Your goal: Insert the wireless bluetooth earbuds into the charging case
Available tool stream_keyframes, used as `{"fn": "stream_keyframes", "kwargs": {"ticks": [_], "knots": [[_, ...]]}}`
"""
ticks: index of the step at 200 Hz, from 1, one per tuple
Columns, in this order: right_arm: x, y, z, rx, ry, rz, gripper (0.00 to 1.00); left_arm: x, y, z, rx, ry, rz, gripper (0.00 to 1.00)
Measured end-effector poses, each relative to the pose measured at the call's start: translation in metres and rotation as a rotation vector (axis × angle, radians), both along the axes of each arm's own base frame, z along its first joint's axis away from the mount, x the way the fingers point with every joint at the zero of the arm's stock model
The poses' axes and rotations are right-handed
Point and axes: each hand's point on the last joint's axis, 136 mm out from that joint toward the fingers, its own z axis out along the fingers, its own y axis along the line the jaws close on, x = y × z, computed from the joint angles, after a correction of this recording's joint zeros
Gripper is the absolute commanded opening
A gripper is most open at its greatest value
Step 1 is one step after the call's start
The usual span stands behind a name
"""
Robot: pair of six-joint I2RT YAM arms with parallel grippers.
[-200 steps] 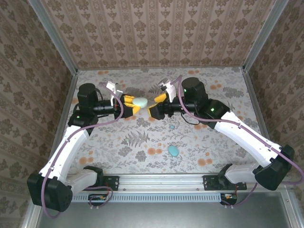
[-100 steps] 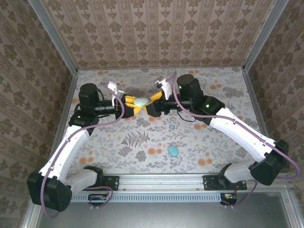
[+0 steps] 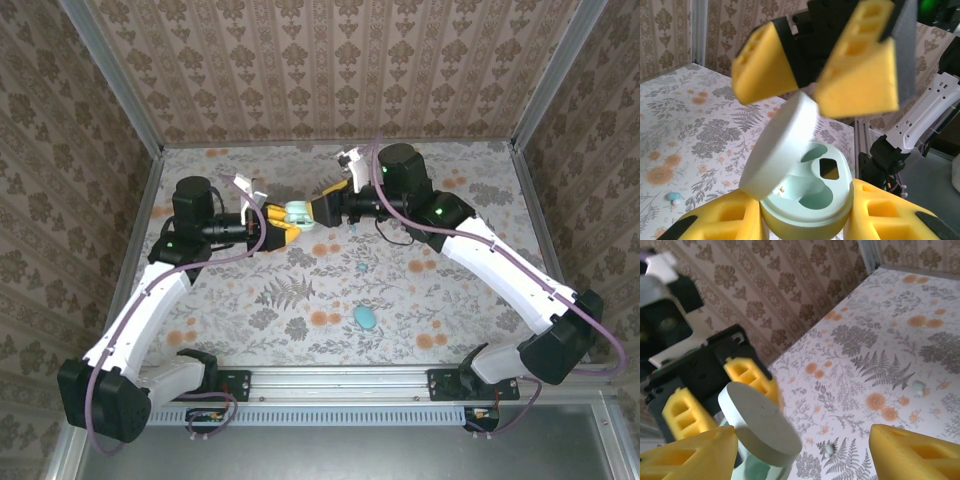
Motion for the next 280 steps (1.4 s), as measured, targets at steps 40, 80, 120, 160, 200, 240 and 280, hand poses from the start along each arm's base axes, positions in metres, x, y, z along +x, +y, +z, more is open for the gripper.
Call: {"fn": "stream_keyframes", "kwargs": {"ticks": [40, 80, 120, 160, 200, 240, 280], "knots": [[0.008, -0.006, -0.001, 0.014, 0.038, -0.049, 0.71, -0.002, -0.001, 0.000, -0.002, 0.000, -0.011, 0.19], [0.013, -0.011, -0.008, 0.024, 0.087, -0.089, 0.70, 0.001, -0.002, -0.003, 0.000, 0.006, -0.009, 0.18], [0.015, -0.021, -0.016, 0.025, 0.125, -0.134, 0.71, 0.004, -0.003, -0.012, 0.005, 0.027, -0.005, 0.18], [0.015, -0.029, -0.010, 0.045, 0.127, -0.167, 0.71, 0.006, -0.001, -0.009, -0.010, 0.012, -0.005, 0.17], [0.006, -0.025, -0.009, 0.056, 0.131, -0.127, 0.71, 0.009, 0.001, -0.008, -0.017, 0.017, 0.005, 0.16], [-0.025, 0.000, -0.019, 0.011, 0.094, 0.017, 0.76, 0.009, 0.002, -0.007, -0.023, 0.026, 0.004, 0.14], [-0.034, 0.008, -0.021, -0.013, 0.055, 0.072, 0.78, 0.008, 0.001, -0.004, -0.032, 0.025, -0.004, 0.11]]}}
